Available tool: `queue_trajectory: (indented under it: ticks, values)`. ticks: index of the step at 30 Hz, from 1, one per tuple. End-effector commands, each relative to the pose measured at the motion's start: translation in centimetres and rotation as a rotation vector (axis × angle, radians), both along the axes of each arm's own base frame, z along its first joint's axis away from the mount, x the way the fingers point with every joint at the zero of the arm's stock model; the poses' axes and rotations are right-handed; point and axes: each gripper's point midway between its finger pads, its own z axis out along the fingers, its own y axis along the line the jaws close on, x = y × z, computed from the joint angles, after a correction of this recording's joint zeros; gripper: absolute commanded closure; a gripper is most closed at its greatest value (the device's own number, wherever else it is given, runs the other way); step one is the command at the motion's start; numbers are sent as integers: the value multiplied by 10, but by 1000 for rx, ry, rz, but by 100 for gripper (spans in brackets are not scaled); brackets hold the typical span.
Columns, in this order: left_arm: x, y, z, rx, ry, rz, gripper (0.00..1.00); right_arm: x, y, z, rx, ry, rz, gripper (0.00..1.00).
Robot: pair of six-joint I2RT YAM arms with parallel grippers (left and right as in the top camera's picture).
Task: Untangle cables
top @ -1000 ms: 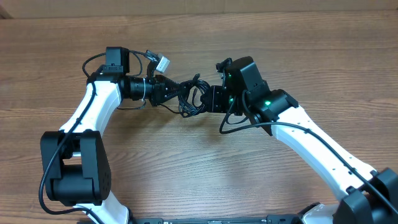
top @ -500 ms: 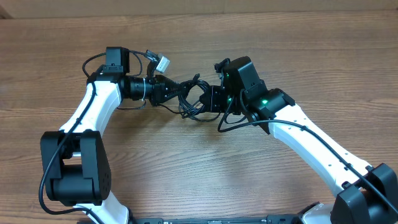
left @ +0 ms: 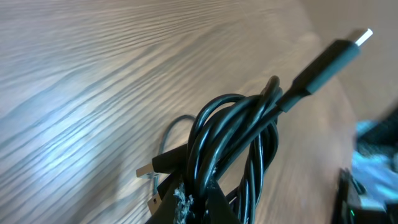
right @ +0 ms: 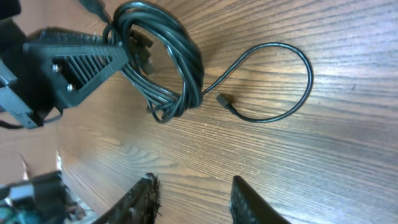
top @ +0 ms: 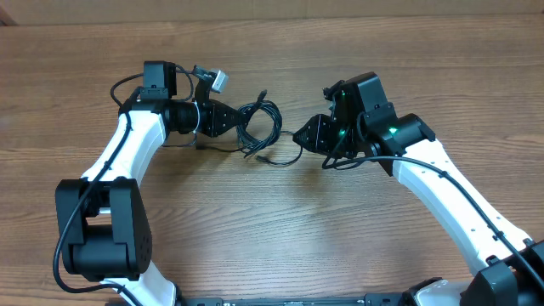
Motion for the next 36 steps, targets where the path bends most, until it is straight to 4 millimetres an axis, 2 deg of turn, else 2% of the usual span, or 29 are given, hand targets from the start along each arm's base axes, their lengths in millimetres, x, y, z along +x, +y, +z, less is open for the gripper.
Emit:
queue_trajectory:
  ticks: [1, 6, 8, 11, 14, 18, 28, 36]
  values:
    - [8, 11, -1, 61, 60, 125, 96, -3, 4, 10, 9, -30, 17, 56]
    - [5, 4, 0, 56, 59, 105, 96, -2, 1, 0, -13, -22, 5, 51]
    - [-3, -14, 6, 32, -12, -9, 96, 8, 2, 6, 4, -65, -7, 52]
    - [-19, -41, 16, -21, -100, -166, 96, 25, 2, 19, 47, -135, -28, 62]
    - [-30, -56, 15, -2, -158, -257, 96, 41, -8, 26, 78, -150, -101, 63]
    - [-35, -66, 15, 3, -182, -301, 96, 46, -10, 30, 112, -130, -151, 78]
    - [-38, -71, 15, 0, -184, -315, 96, 45, -9, 29, 125, -99, -176, 78]
    - [-40, -73, 18, -20, -184, -323, 96, 40, -4, 27, 120, -88, -161, 92]
